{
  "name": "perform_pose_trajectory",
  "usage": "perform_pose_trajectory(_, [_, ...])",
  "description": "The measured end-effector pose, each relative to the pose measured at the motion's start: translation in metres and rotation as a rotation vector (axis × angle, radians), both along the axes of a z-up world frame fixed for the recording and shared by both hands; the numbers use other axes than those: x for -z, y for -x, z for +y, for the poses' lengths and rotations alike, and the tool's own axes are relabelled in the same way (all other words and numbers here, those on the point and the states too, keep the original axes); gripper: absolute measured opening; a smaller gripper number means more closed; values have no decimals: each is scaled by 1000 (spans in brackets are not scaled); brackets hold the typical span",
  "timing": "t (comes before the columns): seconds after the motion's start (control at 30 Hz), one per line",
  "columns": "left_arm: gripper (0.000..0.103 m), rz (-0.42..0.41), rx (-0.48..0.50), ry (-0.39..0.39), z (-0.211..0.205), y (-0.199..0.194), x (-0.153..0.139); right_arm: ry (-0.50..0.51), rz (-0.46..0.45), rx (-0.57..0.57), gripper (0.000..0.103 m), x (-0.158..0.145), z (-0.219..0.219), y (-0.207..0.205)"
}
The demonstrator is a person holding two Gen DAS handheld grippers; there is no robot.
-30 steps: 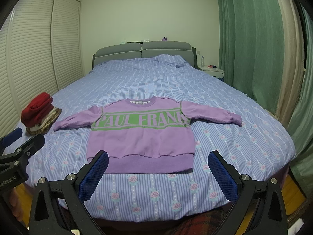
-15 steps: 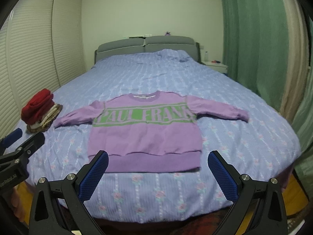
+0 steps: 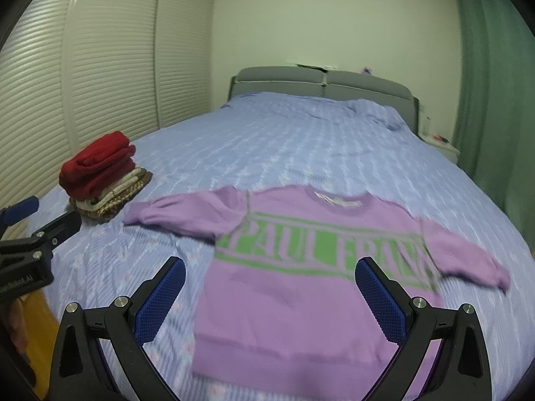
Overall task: Fold small clothes
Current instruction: 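Grasp the sweatshirt sleeve cuff with the left tool and lift it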
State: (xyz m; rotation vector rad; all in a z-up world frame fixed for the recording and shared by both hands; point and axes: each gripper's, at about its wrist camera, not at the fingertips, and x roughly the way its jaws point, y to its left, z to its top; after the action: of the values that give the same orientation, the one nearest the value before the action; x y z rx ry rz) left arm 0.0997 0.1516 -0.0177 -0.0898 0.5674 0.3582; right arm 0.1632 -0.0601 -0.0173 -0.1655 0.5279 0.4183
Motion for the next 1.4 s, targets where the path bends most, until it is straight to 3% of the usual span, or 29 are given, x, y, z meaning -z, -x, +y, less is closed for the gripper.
perform_pose_trajectory(0.17, [67, 54, -15, 134, 41, -35, 30, 19, 33, -23, 102, 14, 42, -36])
perform_pose_trajectory(0.33, [49, 70, -41, 330, 72, -66, 62, 27, 85, -45, 102, 35, 79, -66])
perform_pose_trajectory(0.47, [44, 54, -88, 498, 98, -87, 87, 34, 117, -53, 102, 51, 105, -84])
perform_pose_trajectory(0.67, [40, 63, -157, 684, 133, -106, 124, 58, 142, -36, 102, 70, 122, -109])
perform_pose_trajectory(0.83, [40, 80, -143, 751, 143, -120, 147, 72, 163, -6, 102, 79, 123, -123])
perform_pose_trajectory(1.13, [42, -23, -114, 870, 158, -130, 155, 70, 200, 26, 102, 83, 116, -131])
perform_pose_trajectory(1.3, [40, -12, -109, 835, 164, -139, 153, 82, 184, 34, 102, 81, 115, -129])
perform_pose_trajectory(1.4, [27, -5, -80, 792, 159, -144, 144, 91, 182, 42, 102, 80, 114, -128])
